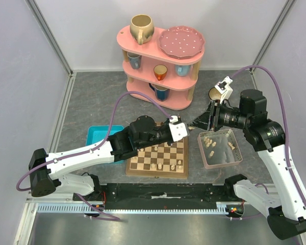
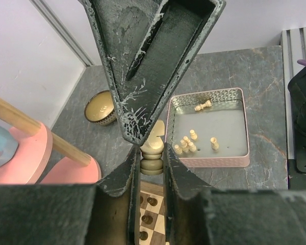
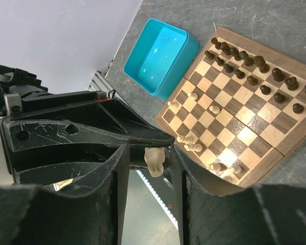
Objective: Set up the chess pieces on the board
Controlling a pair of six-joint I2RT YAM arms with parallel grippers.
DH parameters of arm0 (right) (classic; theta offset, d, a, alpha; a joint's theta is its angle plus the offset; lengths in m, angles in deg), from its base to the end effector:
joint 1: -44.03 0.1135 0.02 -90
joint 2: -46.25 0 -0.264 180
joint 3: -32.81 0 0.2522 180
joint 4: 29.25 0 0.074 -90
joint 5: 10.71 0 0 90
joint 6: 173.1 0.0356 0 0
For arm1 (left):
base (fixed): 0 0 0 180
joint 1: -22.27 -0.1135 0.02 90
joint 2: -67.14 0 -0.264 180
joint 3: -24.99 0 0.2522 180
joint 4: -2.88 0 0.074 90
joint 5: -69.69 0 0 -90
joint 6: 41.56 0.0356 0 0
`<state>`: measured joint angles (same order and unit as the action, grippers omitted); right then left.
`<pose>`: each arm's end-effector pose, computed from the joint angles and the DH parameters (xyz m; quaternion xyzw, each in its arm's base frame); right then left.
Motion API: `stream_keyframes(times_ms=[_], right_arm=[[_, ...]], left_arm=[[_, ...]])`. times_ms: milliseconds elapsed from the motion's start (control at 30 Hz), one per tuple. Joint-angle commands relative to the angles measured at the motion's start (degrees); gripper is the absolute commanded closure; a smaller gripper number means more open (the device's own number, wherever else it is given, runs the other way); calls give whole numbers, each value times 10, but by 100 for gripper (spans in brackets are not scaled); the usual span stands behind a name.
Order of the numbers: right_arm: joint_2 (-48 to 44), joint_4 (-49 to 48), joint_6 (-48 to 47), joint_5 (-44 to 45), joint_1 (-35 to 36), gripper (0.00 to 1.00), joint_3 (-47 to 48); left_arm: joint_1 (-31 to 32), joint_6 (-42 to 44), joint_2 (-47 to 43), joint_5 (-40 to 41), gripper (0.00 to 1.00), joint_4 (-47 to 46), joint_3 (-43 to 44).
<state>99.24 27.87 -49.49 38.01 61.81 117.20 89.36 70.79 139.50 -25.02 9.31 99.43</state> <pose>0.1520 0.0734 0.4120 -0.0766 0.8107 0.4848 0.3192 0.1146 -0.2786 0.3659 0.5355 0.5010 -0.2864 0.6166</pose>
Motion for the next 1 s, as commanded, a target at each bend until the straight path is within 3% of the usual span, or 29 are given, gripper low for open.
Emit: stream_keyframes(times_ms=[0, 433, 633, 767, 867, 900, 967], right_arm=[[0, -9, -1, -2, 3, 52, 0], [0, -1, -9, 0, 7, 56, -8], [-3, -10, -4, 1, 6, 69, -12], [-6, -16, -1, 1, 7, 85, -15], [-14, -30, 4, 8, 7, 97, -16], [-16, -31, 4, 19, 7, 99, -15], [-18, -32, 2, 34, 6, 100, -14]], left_arm=[[-3, -12, -2, 8, 98, -15, 18], [-6, -12, 1, 15, 98, -18, 28], [-6, -13, 2, 13, 98, -17, 26], [-6, -13, 0, 11, 98, -17, 22], [-6, -18, 0, 29, 71, -15, 19], [-6, -20, -2, 45, 48, -14, 17], [-6, -36, -6, 80, 32, -1, 16]])
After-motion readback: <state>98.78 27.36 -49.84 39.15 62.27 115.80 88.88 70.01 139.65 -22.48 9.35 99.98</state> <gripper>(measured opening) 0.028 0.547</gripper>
